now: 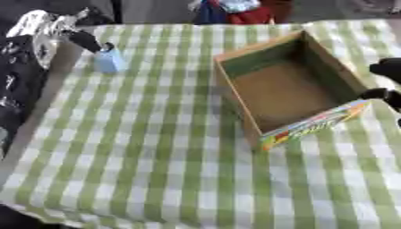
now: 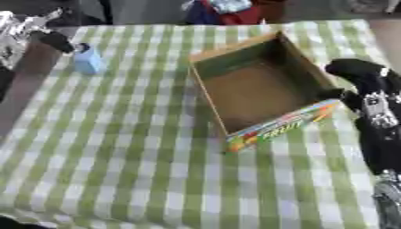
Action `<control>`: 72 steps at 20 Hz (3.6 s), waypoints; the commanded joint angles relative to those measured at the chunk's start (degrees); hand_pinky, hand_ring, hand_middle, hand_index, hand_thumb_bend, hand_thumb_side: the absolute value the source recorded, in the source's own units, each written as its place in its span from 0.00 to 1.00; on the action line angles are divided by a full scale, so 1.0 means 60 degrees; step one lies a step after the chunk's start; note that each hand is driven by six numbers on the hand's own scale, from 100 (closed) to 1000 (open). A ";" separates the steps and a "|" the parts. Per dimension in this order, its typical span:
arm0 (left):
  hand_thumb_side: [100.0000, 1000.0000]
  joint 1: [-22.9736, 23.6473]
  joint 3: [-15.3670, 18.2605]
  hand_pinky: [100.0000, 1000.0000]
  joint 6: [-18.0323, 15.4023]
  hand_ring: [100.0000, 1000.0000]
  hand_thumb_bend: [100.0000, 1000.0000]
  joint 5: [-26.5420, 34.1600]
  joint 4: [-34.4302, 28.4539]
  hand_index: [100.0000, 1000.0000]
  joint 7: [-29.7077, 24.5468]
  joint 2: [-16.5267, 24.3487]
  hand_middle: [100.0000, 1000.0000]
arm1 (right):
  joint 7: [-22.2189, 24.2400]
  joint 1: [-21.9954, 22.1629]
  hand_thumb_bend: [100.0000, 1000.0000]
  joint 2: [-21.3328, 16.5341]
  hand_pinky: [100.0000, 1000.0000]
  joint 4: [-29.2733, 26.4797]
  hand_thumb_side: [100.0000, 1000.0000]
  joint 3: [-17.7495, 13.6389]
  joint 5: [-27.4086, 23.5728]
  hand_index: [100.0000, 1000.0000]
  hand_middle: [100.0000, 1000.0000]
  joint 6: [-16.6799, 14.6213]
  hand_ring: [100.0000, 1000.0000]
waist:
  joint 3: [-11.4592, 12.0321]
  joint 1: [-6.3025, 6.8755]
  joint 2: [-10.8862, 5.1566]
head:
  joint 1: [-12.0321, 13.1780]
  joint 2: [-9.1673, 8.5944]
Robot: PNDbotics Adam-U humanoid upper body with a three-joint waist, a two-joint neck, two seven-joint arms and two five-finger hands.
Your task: Pick up objects on the table and place them in the box.
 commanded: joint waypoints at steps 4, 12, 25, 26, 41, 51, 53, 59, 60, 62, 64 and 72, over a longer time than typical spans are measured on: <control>0.35 -0.0101 0.0084 0.82 -0.0059 0.84 0.43 -0.0202 0.0020 0.91 -0.0199 0.0309 0.83 | 0.0035 -0.0128 0.00 -0.0041 0.56 -0.0150 0.50 -0.0037 0.0072 0.68 0.69 -0.0025 0.80 | -0.0004 -0.0035 -0.0095 | -0.0008 -0.0113; 0.34 -0.0038 0.0019 0.82 -0.0119 0.85 0.45 -0.0447 0.0054 0.91 -0.0806 0.0382 0.83 | 0.0047 -0.0142 0.00 -0.0059 0.56 -0.0146 0.50 -0.0034 0.0094 0.68 0.69 -0.0027 0.80 | 0.0006 -0.0012 -0.0045 | -0.0008 -0.0132; 0.25 0.0103 0.0077 0.82 -0.0268 0.84 0.31 -0.0925 0.0227 0.90 -0.0912 0.0389 0.83 | 0.0041 -0.0143 0.00 -0.0044 0.56 -0.0134 0.50 -0.0049 0.0132 0.68 0.69 -0.0034 0.80 | -0.0032 -0.0012 0.0070 | -0.0036 -0.0190; 0.26 0.0102 0.0093 0.82 -0.0255 0.84 0.31 -0.0982 0.0266 0.90 -0.0914 0.0377 0.83 | 0.0042 -0.0146 0.00 -0.0041 0.56 -0.0134 0.50 -0.0049 0.0134 0.68 0.69 -0.0035 0.80 | -0.0033 -0.0013 0.0081 | -0.0042 -0.0199; 0.27 0.0001 0.0332 0.81 0.0125 0.83 0.29 -0.1218 0.0440 0.90 -0.0427 0.0333 0.82 | 0.0032 -0.0193 0.00 0.0017 0.55 -0.0117 0.51 -0.0062 0.0176 0.68 0.69 -0.0037 0.80 | -0.0130 0.0020 0.0301 | -0.0041 -0.0331; 0.28 -0.0095 0.0372 0.81 0.0165 0.82 0.29 -0.1117 0.0379 0.90 -0.0255 0.0382 0.82 | 0.0006 -0.0249 0.00 0.0054 0.55 -0.0099 0.51 -0.0077 0.0220 0.68 0.69 -0.0039 0.80 | -0.0263 0.0056 0.0468 | -0.0059 -0.0413; 0.28 -0.0107 0.0370 0.81 0.0168 0.82 0.29 -0.1103 0.0394 0.90 -0.0298 0.0381 0.82 | 0.0006 -0.0259 0.00 0.0056 0.55 -0.0098 0.51 -0.0075 0.0223 0.68 0.69 -0.0039 0.80 | -0.0288 0.0062 0.0485 | -0.0059 -0.0424; 0.27 -0.0087 0.0366 0.80 0.0181 0.80 0.28 -0.1076 0.0440 0.88 -0.0410 0.0354 0.79 | 0.0014 -0.0281 0.00 0.0059 0.55 -0.0096 0.51 -0.0067 0.0226 0.68 0.69 -0.0036 0.80 | -0.0354 0.0077 0.0517 | -0.0060 -0.0487; 0.27 -0.0084 0.0365 0.79 0.0182 0.79 0.27 -0.1067 0.0449 0.86 -0.0439 0.0344 0.77 | 0.0015 -0.0283 0.00 0.0059 0.55 -0.0095 0.51 -0.0066 0.0224 0.68 0.69 -0.0035 0.80 | -0.0362 0.0079 0.0519 | -0.0059 -0.0488; 0.26 -0.0081 0.0366 0.77 0.0192 0.73 0.23 -0.1047 0.0461 0.80 -0.0504 0.0335 0.70 | 0.0017 -0.0288 0.00 0.0057 0.55 -0.0093 0.51 -0.0065 0.0225 0.68 0.69 -0.0033 0.80 | -0.0376 0.0083 0.0513 | -0.0059 -0.0478; 0.26 -0.0082 0.0371 0.73 0.0218 0.65 0.20 -0.1030 0.0454 0.73 -0.0559 0.0341 0.60 | 0.0017 -0.0291 0.00 0.0053 0.55 -0.0091 0.51 -0.0067 0.0224 0.68 0.69 -0.0033 0.80 | -0.0380 0.0087 0.0494 | -0.0063 -0.0465; 0.24 -0.0111 0.0261 0.69 0.0041 0.56 0.15 -0.0580 -0.0186 0.64 -0.0460 0.0462 0.49 | 0.0010 -0.0228 0.00 0.0010 0.55 -0.0056 0.50 -0.0085 0.0209 0.68 0.69 -0.0028 0.80 | -0.0309 0.0085 0.0275 | -0.0108 -0.0421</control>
